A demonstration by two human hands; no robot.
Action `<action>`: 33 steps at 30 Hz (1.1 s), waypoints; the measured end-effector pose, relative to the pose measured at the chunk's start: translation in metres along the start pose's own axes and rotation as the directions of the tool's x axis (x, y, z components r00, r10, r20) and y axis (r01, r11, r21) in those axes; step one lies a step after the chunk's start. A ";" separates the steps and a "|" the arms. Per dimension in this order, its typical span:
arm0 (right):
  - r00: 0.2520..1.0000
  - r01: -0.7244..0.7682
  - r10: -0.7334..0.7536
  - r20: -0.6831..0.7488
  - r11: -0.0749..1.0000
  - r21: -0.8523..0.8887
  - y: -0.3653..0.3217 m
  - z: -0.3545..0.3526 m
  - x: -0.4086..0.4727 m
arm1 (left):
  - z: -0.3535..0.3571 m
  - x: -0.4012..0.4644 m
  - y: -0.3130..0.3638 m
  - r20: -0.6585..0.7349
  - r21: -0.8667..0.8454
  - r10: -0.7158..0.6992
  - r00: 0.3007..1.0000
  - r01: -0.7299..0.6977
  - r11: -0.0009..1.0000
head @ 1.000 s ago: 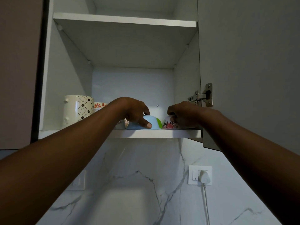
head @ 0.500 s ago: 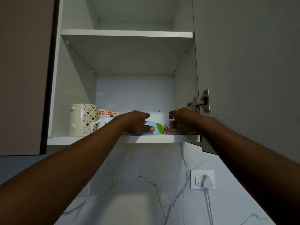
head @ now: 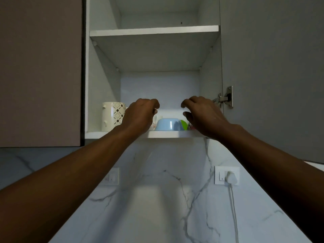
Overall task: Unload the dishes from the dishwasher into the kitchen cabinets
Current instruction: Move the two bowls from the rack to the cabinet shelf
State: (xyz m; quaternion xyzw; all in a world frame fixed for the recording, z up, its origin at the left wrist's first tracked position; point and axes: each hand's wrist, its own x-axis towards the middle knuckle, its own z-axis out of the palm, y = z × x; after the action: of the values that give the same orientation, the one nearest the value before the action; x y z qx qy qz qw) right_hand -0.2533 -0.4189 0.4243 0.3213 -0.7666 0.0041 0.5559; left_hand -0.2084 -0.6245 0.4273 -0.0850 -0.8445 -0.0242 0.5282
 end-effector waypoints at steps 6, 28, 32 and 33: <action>0.990 0.130 -0.127 0.060 0.990 -0.059 -0.039 -0.056 -0.049 | -0.059 -0.068 0.011 0.123 0.082 0.008 0.992 -0.019 0.996; 0.881 -0.074 0.018 0.474 0.992 0.100 -0.133 -0.301 -0.301 | -0.260 -0.315 0.181 0.394 0.102 -0.195 0.898 0.168 0.980; 0.854 -0.052 -0.029 0.519 0.989 0.140 -0.115 -0.344 -0.357 | -0.279 -0.351 0.239 0.435 0.143 -0.265 0.861 0.225 0.964; 0.840 -0.055 -0.040 0.540 0.986 0.159 -0.110 -0.356 -0.376 | -0.283 -0.363 0.261 0.453 0.147 -0.284 0.845 0.244 0.959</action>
State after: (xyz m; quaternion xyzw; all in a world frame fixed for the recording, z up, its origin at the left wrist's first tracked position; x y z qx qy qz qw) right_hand 0.1697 -0.1930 0.2000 0.3521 -0.8905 -0.0198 0.2876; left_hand 0.2419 -0.4478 0.2134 0.0507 -0.9510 -0.0399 0.3025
